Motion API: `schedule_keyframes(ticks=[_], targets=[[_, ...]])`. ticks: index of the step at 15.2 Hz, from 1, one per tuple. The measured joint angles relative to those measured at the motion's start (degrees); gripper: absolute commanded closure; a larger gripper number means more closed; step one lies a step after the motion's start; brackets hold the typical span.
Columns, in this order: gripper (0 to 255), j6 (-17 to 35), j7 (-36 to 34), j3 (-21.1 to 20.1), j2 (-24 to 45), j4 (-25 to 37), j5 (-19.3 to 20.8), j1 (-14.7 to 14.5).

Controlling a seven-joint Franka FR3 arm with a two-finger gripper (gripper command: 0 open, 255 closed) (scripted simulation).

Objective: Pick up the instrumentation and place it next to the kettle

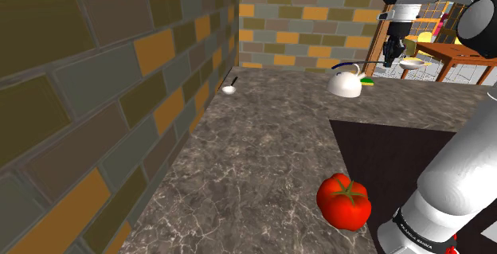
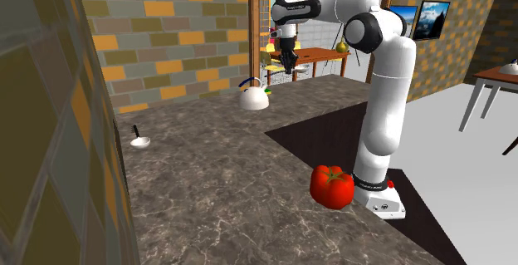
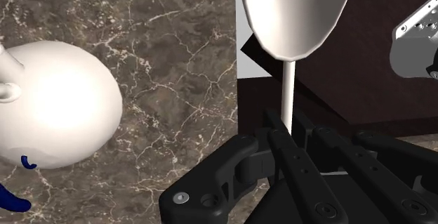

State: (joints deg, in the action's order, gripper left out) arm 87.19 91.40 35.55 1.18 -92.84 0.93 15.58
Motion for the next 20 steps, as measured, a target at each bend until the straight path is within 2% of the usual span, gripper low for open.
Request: schedule_keyframes(ticks=[2, 4, 20], targets=[[255, -0.84, 3.97, 1.87, 3.41, 3.70, -1.65, 2.20], [255, 0.22, 5.61, 2.49, 4.24, 3.29, -2.00, 3.07], [255, 12.44, 5.53, 2.34, 3.82, -9.30, -1.77, 2.82]])
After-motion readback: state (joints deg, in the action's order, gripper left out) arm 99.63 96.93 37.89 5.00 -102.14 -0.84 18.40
